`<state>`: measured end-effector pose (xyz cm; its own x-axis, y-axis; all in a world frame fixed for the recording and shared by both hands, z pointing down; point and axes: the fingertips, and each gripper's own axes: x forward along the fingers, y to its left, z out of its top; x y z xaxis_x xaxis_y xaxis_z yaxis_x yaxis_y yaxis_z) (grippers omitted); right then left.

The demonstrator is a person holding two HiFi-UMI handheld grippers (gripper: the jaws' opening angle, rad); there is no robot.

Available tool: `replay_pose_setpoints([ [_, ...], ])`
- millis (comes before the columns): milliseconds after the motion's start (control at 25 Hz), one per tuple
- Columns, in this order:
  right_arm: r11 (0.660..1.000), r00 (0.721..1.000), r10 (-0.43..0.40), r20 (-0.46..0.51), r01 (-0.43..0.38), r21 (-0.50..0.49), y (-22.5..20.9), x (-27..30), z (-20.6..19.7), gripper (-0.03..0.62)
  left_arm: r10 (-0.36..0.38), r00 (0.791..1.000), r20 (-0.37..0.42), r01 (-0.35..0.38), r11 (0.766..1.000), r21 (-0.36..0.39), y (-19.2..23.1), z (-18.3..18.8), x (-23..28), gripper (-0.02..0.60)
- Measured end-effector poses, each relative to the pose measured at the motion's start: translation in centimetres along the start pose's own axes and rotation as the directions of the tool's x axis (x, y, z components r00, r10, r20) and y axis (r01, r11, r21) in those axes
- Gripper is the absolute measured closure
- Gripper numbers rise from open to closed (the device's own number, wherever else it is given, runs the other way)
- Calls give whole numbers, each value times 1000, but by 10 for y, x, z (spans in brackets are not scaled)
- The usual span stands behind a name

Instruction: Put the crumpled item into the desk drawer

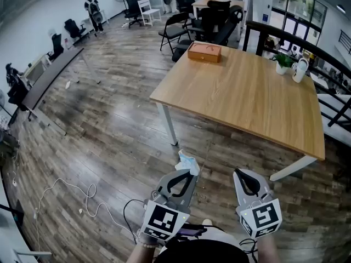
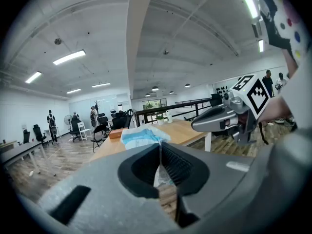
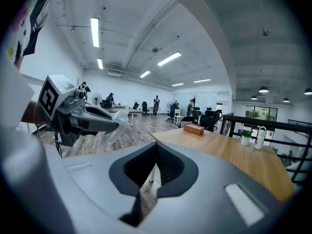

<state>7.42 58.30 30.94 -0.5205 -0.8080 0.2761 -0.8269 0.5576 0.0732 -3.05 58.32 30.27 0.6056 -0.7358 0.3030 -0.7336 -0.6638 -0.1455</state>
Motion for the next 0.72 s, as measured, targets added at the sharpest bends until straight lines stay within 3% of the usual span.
replay_pose_setpoints([
  [240, 1000, 1000, -16, 14, 15, 28, -8, -2, -1, 595, 9, 1000, 0, -9, 1000, 1, -3, 1, 3, 561],
  [720, 999, 999, 37, 32, -38, 20, -21, -8, -2, 594, 72, 997, 9, -72, 997, -7, -10, 12, 6, 561],
])
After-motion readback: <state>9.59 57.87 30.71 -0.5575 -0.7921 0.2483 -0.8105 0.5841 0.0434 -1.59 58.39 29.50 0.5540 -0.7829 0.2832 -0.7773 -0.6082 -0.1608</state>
